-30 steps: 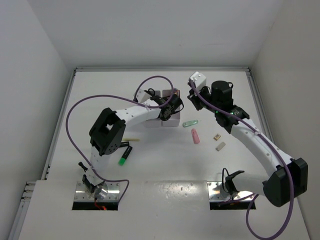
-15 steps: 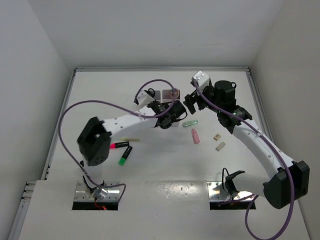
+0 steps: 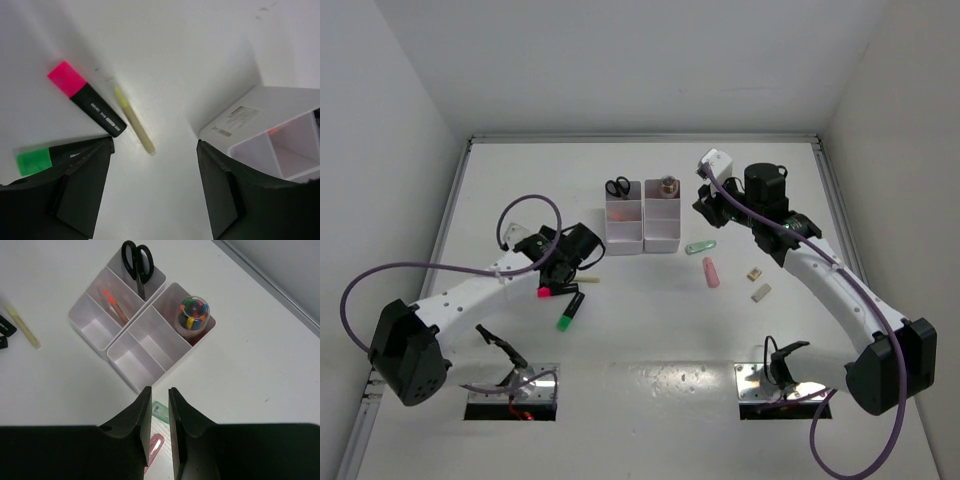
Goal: Sort the stationery into containers
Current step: Pick up the stationery from the center of the board.
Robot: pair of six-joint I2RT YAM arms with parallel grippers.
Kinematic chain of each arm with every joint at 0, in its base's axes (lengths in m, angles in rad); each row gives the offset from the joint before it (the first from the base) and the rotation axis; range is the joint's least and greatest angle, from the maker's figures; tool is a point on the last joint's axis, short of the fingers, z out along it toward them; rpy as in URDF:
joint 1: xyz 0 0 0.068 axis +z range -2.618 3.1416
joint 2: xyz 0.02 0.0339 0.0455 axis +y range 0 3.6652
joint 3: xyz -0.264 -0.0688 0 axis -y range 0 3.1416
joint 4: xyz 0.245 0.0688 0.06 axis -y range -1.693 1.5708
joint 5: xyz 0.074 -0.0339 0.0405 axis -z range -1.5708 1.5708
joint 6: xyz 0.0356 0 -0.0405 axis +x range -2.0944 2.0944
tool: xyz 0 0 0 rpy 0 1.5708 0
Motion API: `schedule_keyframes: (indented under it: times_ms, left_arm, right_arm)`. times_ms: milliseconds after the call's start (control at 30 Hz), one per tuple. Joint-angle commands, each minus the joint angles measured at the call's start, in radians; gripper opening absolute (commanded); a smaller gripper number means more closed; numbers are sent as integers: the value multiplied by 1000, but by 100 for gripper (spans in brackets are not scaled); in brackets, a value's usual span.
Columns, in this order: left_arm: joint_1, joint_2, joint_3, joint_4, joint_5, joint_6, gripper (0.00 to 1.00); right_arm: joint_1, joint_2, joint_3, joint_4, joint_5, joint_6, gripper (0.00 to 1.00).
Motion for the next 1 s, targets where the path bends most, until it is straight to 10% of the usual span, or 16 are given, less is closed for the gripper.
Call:
schedule_keyframes:
  times_ms: [0,400,967]
  left_arm:
    - [58,33,-29,126,182,18,75]
    - [68,358,100,266,318,29,58]
    - [59,308,-35,246,277,-72,52]
  right_arm:
    - [0,0,38,11,-24,6,21]
    - [0,-9,27,11,-5,6,22]
    - [0,-27,18,20,13,6,22]
